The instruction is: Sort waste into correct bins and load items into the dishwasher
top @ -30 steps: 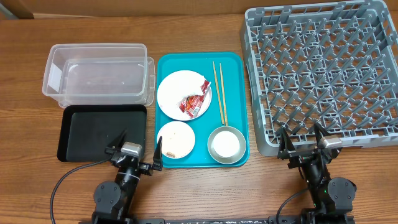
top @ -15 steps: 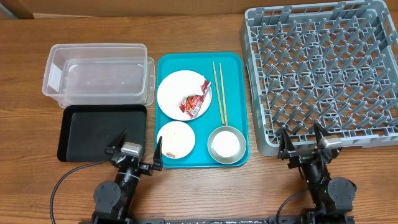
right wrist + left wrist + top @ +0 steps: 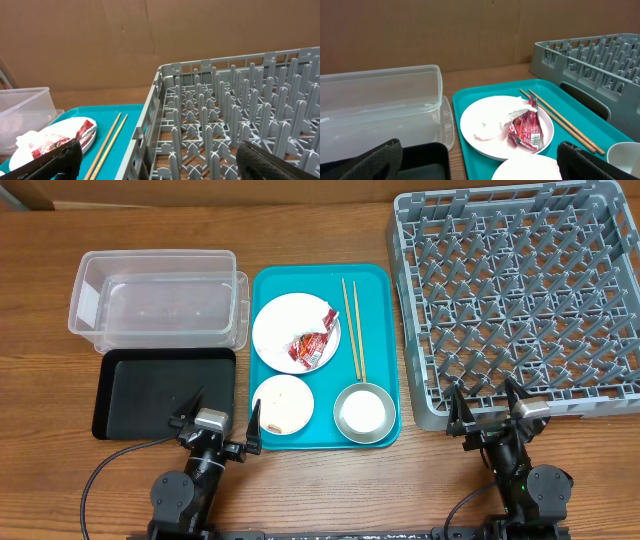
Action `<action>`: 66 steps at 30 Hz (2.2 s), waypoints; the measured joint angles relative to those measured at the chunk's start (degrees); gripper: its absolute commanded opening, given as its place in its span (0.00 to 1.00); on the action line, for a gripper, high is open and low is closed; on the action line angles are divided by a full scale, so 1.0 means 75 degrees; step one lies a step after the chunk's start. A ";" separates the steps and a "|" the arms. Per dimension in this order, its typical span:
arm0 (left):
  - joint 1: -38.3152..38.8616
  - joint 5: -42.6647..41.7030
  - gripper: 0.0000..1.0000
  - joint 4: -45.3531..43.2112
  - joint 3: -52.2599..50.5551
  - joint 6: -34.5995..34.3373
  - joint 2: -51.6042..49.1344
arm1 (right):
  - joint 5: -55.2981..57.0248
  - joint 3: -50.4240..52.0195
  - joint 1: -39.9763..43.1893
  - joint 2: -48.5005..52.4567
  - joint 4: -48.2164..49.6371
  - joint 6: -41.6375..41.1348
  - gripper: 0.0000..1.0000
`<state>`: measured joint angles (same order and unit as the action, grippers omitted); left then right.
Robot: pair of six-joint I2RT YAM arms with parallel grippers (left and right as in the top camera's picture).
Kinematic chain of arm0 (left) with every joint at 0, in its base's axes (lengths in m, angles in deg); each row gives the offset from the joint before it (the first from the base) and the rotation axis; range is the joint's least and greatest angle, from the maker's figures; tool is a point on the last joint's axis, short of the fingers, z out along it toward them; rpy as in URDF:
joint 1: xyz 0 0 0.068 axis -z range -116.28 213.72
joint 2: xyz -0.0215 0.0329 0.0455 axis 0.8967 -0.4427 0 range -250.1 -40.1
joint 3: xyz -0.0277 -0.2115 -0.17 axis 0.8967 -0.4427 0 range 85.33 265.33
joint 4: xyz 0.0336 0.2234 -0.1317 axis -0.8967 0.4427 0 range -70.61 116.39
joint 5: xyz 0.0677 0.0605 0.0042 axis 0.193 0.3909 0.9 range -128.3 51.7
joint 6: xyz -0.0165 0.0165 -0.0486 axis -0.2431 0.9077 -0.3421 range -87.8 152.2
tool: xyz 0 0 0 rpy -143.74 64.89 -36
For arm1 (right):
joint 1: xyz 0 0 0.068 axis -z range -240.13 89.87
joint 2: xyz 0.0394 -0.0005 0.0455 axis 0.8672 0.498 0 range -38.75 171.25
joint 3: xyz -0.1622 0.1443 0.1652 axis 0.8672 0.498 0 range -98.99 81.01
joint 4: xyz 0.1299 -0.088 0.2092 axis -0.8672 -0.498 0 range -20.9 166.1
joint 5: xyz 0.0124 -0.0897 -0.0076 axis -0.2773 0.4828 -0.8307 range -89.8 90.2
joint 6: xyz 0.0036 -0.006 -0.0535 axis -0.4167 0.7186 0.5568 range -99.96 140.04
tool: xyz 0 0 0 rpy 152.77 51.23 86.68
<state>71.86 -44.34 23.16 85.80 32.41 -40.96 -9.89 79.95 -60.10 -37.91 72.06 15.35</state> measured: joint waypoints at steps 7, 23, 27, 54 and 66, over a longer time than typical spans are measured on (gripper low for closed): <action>0.0000 0.0000 1.00 0.0000 0.0000 0.0000 0.0000 | 0.0003 0.0000 0.0000 0.0000 0.0000 0.0000 1.00; 0.0000 0.0003 1.00 -0.0082 0.0000 0.0003 0.0000 | 0.0003 0.0000 0.0000 0.0000 -0.0003 0.0003 1.00; 0.0000 -0.0181 1.00 -0.0621 0.0000 -0.0067 -0.0006 | 0.0000 0.0000 0.0000 0.0000 -0.0006 0.0003 1.00; 0.0146 -0.5321 1.00 0.4226 0.6650 -0.2465 -0.5444 | -0.2206 -0.4339 0.0000 0.2567 -0.3634 -0.2110 1.00; 0.1411 -0.6682 1.00 0.5030 0.8288 -0.3040 -0.9142 | -0.2850 -0.6167 0.0000 0.5278 -0.4811 -0.2139 1.00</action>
<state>82.44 -94.46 60.88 147.96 9.61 -109.53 -31.27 33.70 -60.10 1.67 35.98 -0.69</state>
